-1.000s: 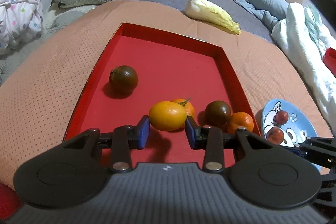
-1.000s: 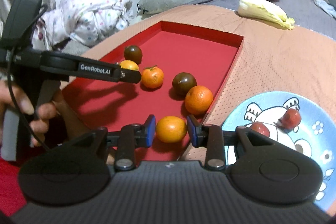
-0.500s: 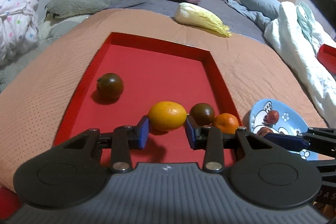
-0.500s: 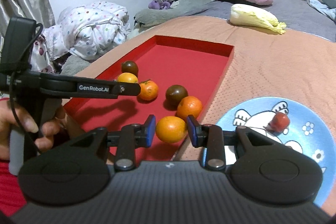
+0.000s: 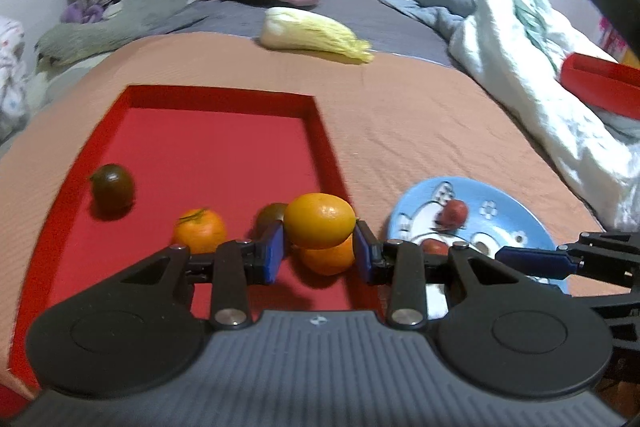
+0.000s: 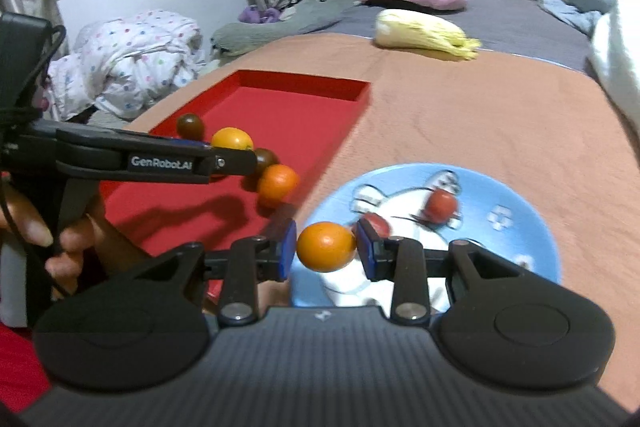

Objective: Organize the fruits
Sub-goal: 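Carry the yellow citrus and the mandarin over the blue plate, then open both tools to release the citrus fruits onto the plate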

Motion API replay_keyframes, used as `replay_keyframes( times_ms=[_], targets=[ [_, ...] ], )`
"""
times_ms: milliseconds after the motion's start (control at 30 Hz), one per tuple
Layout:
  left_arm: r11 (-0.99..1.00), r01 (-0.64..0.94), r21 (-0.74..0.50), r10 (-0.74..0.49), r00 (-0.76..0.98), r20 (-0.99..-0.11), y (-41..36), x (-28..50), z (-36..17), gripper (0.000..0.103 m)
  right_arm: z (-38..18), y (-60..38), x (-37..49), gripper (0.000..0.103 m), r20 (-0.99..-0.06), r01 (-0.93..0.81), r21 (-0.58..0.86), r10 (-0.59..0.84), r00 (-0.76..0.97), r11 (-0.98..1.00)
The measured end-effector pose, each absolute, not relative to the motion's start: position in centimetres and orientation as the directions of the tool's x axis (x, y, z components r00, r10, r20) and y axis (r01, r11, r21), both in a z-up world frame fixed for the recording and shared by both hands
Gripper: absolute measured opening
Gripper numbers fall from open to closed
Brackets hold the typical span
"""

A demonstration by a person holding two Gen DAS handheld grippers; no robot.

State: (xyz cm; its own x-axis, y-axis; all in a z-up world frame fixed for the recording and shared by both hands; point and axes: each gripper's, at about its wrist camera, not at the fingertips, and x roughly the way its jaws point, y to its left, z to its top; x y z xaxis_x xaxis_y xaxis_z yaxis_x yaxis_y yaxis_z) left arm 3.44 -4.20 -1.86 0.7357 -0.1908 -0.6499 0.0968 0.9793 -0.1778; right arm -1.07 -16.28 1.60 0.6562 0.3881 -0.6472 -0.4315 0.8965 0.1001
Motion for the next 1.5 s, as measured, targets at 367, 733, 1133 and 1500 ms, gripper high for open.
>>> replay_keyframes(
  times_ms=[367, 733, 1133, 1500],
  targets=[
    [0.965, 0.208, -0.159, -0.260, 0.696, -0.670, -9.1, 4.5, -2.9, 0.042, 0.1, -21.2, -1.7, 0.036, -0.680, -0.320, 0.076, 0.284, 0.676, 0.944],
    [0.945, 0.303, -0.126, -0.303, 0.657, -0.691, -13.1, 4.1, -4.5, 0.043, -1.5, -22.2, -1.1, 0.036, -0.702, -0.271, 0.069, 0.240, 0.670, 0.960],
    [0.952, 0.285, -0.108, -0.279, 0.668, -0.690, -12.4, 4.2, -4.6, 0.051, -1.5, -22.1, -0.4, 0.083, -0.717, -0.230, 0.051, 0.196, 0.669, 0.972],
    [0.976, 0.191, -0.100, -0.210, 0.736, -0.644, -9.9, 4.1, -3.1, 0.056, 0.5, -23.4, -1.8, 0.087, -0.694, -0.162, 0.166, 0.232, 0.681, 0.973]
  ],
)
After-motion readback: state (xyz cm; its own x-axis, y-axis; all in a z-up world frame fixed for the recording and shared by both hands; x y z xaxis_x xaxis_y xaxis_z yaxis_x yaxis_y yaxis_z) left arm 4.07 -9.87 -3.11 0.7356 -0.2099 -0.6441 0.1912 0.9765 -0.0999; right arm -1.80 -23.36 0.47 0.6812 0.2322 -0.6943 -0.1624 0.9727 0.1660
